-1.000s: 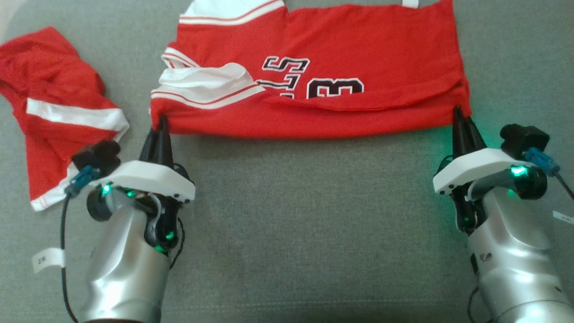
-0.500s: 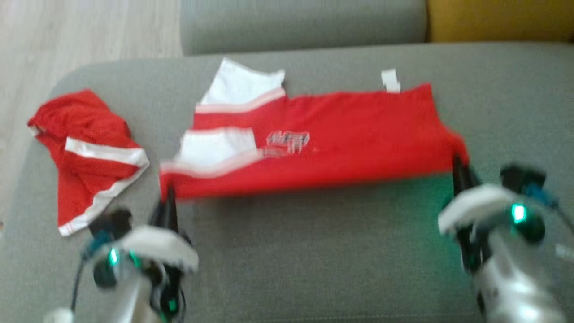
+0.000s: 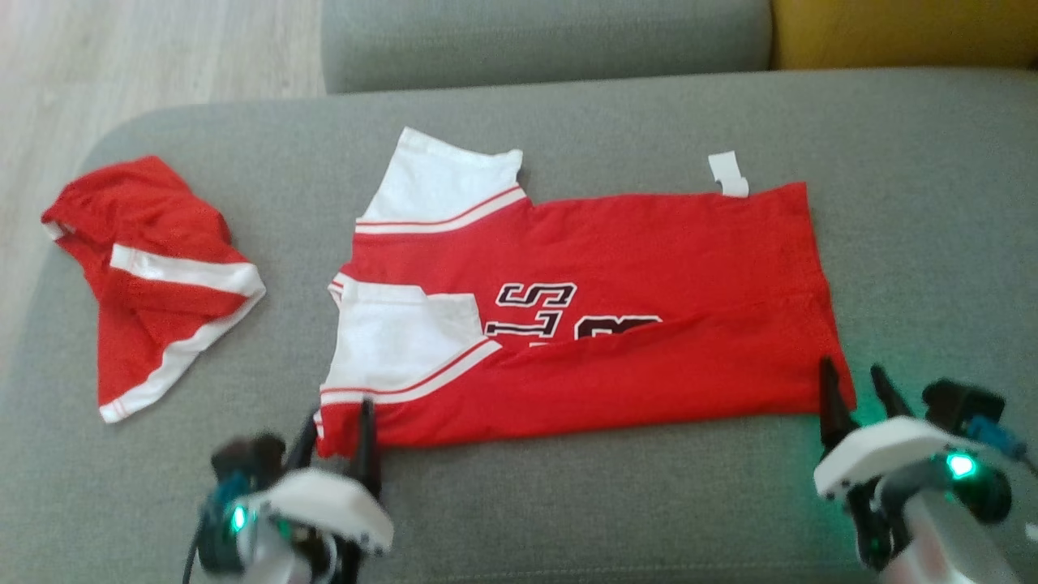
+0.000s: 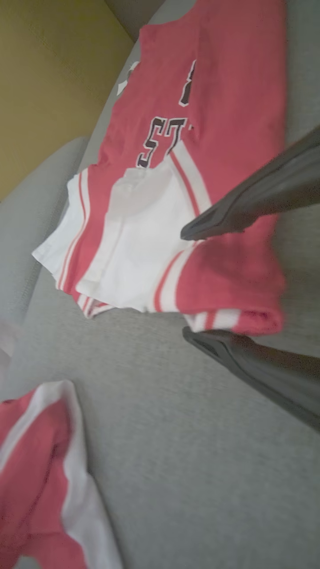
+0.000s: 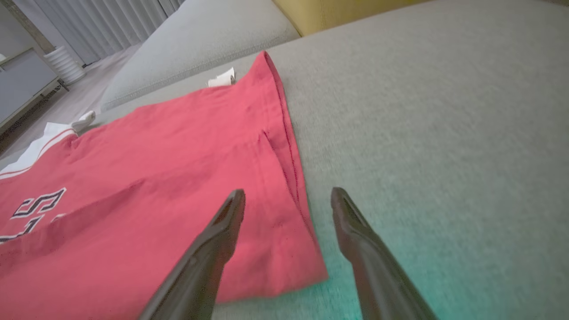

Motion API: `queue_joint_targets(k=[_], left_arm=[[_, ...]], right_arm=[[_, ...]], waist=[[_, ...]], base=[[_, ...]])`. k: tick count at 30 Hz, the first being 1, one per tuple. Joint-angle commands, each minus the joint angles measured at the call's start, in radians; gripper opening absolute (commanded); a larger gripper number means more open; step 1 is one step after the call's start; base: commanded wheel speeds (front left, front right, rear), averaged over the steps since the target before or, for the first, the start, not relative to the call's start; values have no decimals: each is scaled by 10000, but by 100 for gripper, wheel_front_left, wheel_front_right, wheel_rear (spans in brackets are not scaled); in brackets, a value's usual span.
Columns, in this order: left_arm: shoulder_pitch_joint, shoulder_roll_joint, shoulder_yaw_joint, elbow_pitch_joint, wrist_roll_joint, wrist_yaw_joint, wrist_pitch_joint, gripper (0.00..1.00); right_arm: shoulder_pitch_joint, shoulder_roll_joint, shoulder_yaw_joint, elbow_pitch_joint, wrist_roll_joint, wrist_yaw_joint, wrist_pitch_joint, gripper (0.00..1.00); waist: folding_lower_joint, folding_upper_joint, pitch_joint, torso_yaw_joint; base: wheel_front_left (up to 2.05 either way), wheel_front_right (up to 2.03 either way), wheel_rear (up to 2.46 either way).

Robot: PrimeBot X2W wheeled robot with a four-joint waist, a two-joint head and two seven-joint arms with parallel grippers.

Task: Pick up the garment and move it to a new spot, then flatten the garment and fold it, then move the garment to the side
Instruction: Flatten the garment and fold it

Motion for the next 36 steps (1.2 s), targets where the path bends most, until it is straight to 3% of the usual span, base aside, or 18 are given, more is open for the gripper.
queue_joint_targets(k=[1, 8, 15, 21, 32, 34, 36], left_arm=[[-799, 150, 369, -380, 265, 91, -61, 100], [-3140, 649, 364, 281, 1311, -3, 58, 100], [-6135, 1237, -104, 1452, 1865, -542, 1038, 100], [-7980, 1235, -460, 2455, 2067, -959, 1365, 100], [-9969, 1389, -1077, 4129, 2081, -1493, 1556, 100], [-10194, 1432, -1205, 4364, 2016, -1539, 1644, 100], [-10423, 1527, -1382, 4566, 1983, -1569, 1777, 100]], right_arm=[[-548, -142, 135, -398, -141, 65, -67, 100], [-1848, -159, -2, -935, -1007, 65, 609, 100], [-3607, -384, -63, -727, -1640, 65, 1425, 100], [-4818, -606, -47, -117, -1998, 65, 1934, 100], [-6247, -602, 327, 1079, -2263, 65, 1724, 100], [-6427, -585, 404, 1265, -2289, 65, 1654, 92], [-6603, -543, 494, 1414, -2273, 65, 1580, 55]], waist=[[1, 0, 197, 8], [1, 0, 1105, -125], [1, 0, 2262, -274], [1, 0, 3057, -229], [1, 0, 3884, -188], [1, 0, 3975, -196], [1, 0, 4090, -223]], base=[[0, 0, 0], [0, 0, 0], [0, 0, 0], [0, 0, 0], [0, 0, 0], [0, 0, 0], [0, 0, 0]])
